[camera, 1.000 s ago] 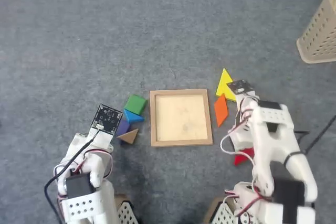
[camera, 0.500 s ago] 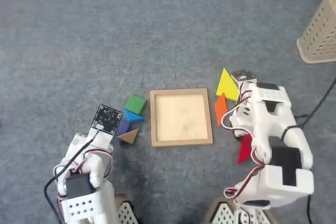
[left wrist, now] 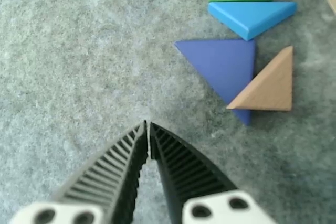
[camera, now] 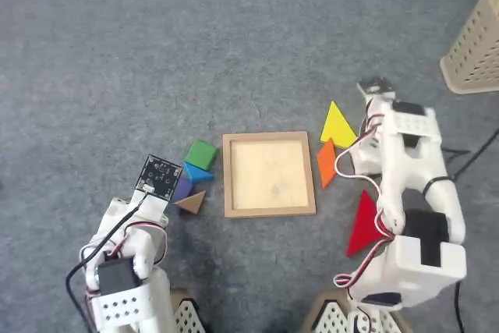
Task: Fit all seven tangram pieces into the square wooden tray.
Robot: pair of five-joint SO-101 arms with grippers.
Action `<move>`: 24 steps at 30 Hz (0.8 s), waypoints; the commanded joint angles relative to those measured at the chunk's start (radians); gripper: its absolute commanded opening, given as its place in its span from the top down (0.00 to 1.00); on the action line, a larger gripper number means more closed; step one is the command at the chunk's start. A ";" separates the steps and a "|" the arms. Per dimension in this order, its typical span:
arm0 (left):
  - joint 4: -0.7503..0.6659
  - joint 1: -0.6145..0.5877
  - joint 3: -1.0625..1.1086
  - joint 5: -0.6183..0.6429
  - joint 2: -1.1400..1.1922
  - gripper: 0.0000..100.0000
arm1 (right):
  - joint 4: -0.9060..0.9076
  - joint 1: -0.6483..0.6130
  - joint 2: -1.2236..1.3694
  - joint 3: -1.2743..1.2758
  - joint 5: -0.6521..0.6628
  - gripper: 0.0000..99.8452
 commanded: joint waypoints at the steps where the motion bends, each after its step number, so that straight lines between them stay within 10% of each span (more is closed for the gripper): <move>1: 0.003 -0.006 -0.004 -0.009 -0.012 0.99 | 0.085 -0.001 -0.082 -0.083 -0.008 0.97; 13: 0.003 -0.006 -0.004 -0.009 -0.012 0.99 | 0.025 0.001 -0.441 0.486 0.230 0.98; 24: 0.003 -0.006 -0.004 -0.009 -0.012 0.99 | -0.163 0.074 -0.206 0.488 0.242 0.98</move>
